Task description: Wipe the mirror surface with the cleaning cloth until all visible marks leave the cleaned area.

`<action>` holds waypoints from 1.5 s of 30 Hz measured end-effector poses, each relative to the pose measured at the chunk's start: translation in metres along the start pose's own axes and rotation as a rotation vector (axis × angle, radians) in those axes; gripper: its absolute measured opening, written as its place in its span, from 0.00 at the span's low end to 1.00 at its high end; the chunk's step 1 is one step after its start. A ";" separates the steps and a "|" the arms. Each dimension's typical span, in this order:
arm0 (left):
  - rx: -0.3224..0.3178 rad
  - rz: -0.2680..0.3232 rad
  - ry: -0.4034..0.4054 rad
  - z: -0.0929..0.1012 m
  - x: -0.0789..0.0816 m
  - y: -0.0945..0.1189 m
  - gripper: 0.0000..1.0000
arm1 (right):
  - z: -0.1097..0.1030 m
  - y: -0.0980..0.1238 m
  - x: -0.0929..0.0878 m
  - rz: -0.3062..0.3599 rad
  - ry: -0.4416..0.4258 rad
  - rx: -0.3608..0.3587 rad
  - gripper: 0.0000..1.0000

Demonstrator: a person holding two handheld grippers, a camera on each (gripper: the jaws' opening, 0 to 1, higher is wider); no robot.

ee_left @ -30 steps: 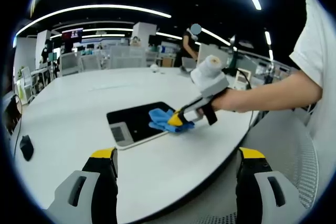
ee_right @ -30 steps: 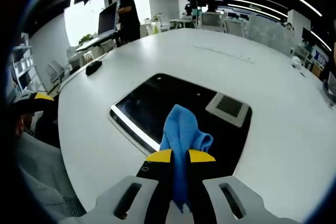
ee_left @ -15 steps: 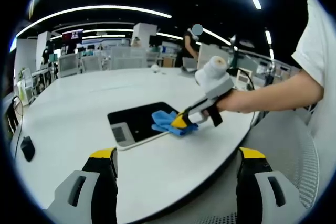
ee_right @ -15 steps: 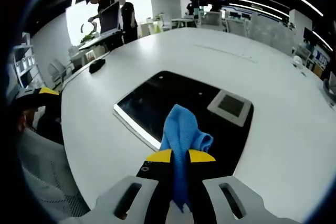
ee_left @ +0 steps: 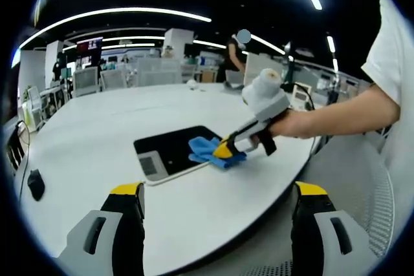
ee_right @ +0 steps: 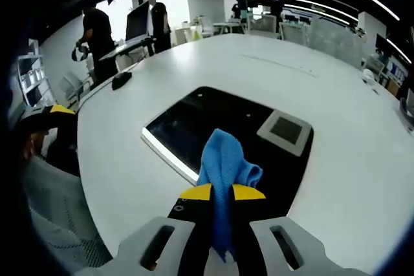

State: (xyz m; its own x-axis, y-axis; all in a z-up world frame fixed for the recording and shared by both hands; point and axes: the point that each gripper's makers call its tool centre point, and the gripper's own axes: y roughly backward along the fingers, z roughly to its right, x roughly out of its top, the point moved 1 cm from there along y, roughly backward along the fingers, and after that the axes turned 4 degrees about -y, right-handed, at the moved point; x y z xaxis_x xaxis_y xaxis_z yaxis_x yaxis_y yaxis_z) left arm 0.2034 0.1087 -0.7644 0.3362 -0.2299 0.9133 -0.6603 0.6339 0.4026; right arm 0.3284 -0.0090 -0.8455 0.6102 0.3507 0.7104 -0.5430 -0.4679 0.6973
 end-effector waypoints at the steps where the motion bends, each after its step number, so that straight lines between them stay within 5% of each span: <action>1: 0.001 -0.001 0.000 0.000 0.000 0.000 0.95 | 0.000 0.000 0.000 0.000 0.000 0.000 0.05; 45: 0.002 -0.006 -0.007 0.001 0.000 0.000 0.94 | 0.032 0.021 -0.014 0.006 -0.057 -0.042 0.05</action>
State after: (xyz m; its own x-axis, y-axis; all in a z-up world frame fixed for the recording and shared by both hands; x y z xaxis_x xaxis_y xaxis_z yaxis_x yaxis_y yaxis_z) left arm 0.2026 0.1084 -0.7640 0.3356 -0.2388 0.9112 -0.6593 0.6314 0.4082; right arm 0.3270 -0.0497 -0.8444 0.6381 0.3001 0.7090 -0.5699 -0.4350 0.6971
